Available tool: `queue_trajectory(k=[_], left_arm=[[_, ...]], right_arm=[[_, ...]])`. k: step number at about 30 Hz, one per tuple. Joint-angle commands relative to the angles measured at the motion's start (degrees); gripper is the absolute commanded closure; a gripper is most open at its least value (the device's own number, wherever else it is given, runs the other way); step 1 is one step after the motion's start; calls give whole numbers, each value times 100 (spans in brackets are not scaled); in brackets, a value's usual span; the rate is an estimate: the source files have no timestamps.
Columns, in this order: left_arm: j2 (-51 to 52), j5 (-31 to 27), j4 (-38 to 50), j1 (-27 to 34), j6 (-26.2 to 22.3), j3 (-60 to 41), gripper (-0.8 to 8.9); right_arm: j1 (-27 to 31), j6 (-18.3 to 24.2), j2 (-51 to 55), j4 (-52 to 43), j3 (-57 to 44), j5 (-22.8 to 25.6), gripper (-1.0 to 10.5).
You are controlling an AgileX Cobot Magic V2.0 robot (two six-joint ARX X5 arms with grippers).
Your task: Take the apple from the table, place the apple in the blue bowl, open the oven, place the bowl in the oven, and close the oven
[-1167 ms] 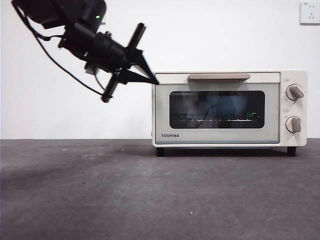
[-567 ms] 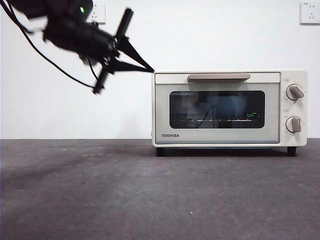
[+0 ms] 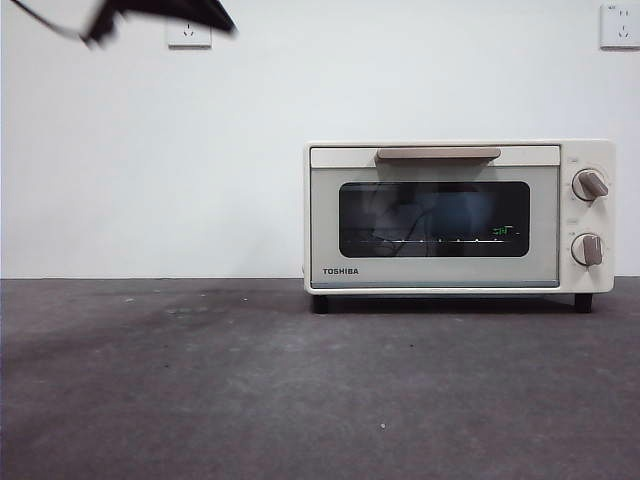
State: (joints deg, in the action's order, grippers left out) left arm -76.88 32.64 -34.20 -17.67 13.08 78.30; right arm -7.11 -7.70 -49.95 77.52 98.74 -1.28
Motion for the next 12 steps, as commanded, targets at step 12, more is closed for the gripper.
queue_trajectory(k=[12], left_arm=[[2208, -157, -4, 199, -470, -20, 817]], right_arm=[[-2, 26, -966, 136, -44, 31, 946]])
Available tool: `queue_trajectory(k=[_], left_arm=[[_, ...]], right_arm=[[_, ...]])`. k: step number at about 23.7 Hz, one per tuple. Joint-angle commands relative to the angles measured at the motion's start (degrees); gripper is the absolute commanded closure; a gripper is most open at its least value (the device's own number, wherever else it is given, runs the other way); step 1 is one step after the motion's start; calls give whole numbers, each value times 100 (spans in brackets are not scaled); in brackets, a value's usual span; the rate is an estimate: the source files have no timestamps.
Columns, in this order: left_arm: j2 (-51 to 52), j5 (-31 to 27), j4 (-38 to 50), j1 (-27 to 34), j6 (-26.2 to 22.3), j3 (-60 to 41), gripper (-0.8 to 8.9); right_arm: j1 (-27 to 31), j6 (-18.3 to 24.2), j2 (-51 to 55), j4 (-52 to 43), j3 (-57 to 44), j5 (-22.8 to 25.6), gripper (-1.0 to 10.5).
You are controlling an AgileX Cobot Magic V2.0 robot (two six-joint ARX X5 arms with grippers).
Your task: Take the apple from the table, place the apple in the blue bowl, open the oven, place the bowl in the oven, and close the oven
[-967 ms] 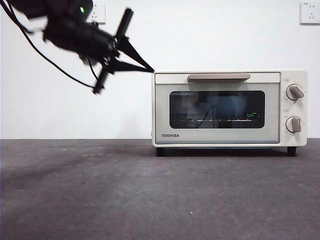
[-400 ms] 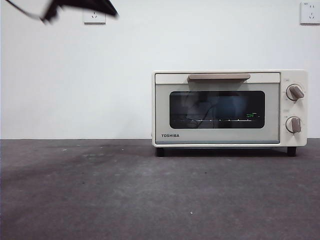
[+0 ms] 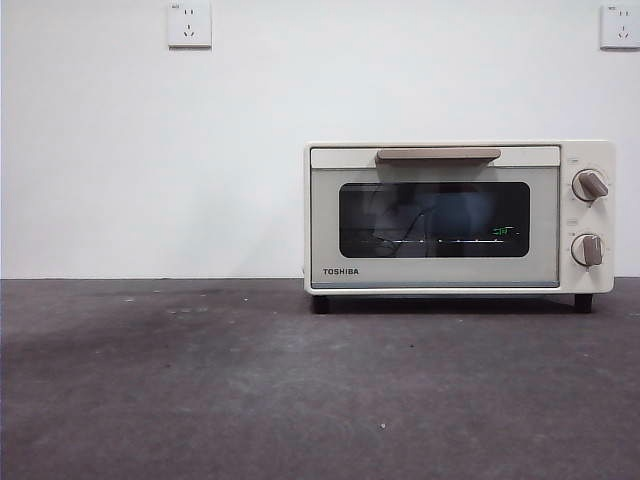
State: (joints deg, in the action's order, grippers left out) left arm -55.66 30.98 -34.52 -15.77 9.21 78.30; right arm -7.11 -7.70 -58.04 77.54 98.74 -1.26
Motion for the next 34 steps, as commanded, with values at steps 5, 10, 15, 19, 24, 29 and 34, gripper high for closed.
queue_trajectory(k=[5, 10, 15, 19, 24, 29, 34], left_arm=[[229, 4, 24, 15, -85, -20, 817], [232, -437, -254, 4, -1049, -20, 817], [247, -1421, -671, 26, -1943, -66, 817], [761, -1456, -304, 184, -2428, -660, 817], [2389, -1478, 1755, 748, -2441, -3145, 817], [3729, -1491, 3250, 984, -2105, -5757, 817], [4933, -2168, 3676, 1187, -1141, -7215, 817]], right_arm=[[-2, 26, -688, 133, -44, 28, 946], [0, 26, -1274, 133, -44, 28, 946], [2, 26, -1840, 131, -44, 28, 946], [2, 26, -2328, 129, -44, 28, 946], [2, 26, -2813, 125, -44, 26, 946], [2, 26, -2911, -345, -44, 39, 946], [2, 26, -2911, -1484, -44, 90, 946]])
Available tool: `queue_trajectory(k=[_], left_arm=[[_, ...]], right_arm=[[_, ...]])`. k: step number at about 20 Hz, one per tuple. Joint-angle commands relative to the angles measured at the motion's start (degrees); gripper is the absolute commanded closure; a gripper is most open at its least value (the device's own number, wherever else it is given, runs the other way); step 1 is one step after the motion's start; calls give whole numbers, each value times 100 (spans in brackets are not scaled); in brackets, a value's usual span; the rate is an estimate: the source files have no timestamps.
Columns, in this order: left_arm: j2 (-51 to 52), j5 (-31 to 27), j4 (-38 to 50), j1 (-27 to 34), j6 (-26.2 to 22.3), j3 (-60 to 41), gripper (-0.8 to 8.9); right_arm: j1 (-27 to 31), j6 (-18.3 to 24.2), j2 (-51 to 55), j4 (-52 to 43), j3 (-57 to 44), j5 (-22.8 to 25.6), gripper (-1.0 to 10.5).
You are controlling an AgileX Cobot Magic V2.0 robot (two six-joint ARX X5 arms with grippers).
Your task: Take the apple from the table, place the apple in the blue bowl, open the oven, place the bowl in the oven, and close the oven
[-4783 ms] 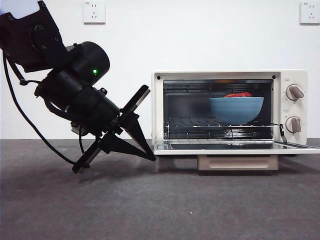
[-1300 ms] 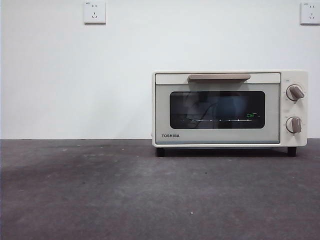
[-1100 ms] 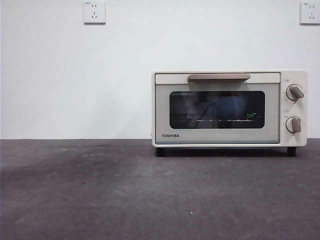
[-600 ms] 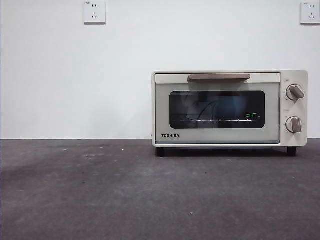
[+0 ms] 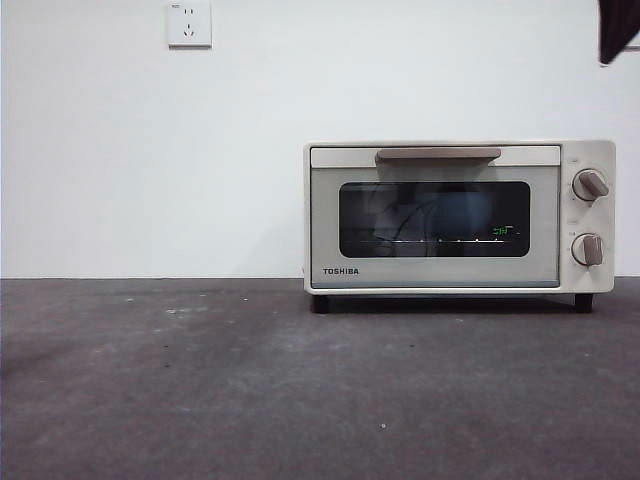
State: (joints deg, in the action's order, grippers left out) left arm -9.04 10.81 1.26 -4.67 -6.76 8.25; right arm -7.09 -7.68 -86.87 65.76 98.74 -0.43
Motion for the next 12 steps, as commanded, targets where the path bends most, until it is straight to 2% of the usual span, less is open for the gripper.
queue_trajectory(k=[1, 3, 7, 12], left_arm=[[498, -275, 98, 142, 535, -361, 817], [896, -337, 72, 262, 531, -595, 817], [881, -369, -129, 387, 551, -780, 817], [881, -914, -564, 411, 581, -780, 817]], right_arm=[[0, 24, -28, -557, -44, 7, 946], [0, 24, -28, -1014, -44, 7, 946], [0, 24, -28, -1668, -44, 9, 946], [0, 24, -28, -1926, -44, 9, 946]])
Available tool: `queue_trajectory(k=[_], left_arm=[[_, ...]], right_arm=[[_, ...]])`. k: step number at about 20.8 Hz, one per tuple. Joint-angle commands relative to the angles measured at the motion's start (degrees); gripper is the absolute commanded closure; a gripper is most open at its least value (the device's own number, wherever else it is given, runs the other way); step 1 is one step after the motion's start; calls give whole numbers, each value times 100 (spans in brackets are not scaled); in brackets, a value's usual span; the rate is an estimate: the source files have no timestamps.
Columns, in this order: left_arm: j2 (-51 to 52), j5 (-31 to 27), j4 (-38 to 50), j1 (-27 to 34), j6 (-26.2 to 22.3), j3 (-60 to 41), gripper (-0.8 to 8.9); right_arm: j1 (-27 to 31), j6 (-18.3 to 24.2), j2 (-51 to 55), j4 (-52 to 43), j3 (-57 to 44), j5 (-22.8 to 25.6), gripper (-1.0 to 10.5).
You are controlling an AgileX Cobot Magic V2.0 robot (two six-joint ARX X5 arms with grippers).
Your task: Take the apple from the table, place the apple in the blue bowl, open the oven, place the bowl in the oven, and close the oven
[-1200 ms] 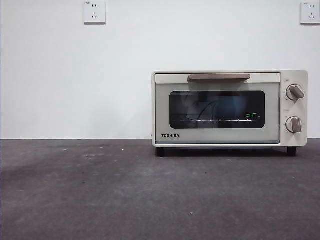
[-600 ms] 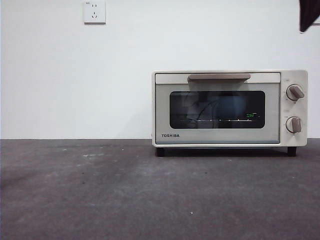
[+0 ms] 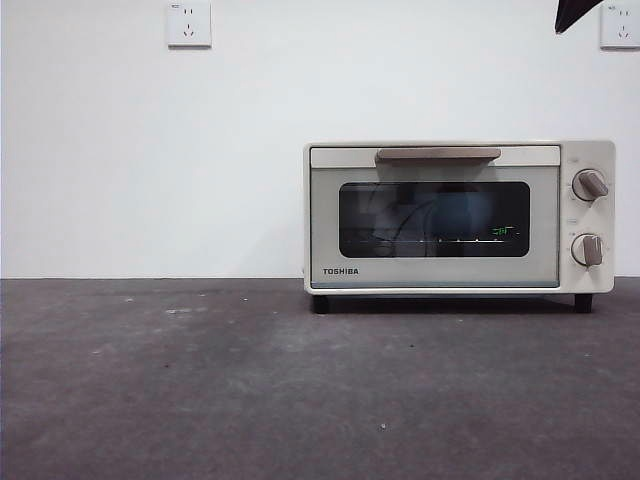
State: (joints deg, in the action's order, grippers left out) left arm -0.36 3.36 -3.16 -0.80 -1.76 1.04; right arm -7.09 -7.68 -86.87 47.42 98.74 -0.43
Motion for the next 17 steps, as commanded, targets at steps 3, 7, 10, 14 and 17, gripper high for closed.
queue_trajectory(k=[3, 7, 10, 14, 17], left_arm=[[13, -343, -544, 26, 216, -59, 817], [13, -341, -667, 39, 264, -59, 817], [13, -334, -654, 39, 262, -59, 817], [-2, -334, -634, 39, 264, -59, 817], [-57, -334, -634, 39, 264, -59, 817]], right_arm=[[0, 24, -28, -109, -44, 9, 946], [0, 24, -28, -111, -44, 7, 946], [0, 24, -28, -109, -44, 7, 946], [0, 24, -28, -109, -44, 7, 946], [0, 24, -28, -109, -44, 7, 946]])
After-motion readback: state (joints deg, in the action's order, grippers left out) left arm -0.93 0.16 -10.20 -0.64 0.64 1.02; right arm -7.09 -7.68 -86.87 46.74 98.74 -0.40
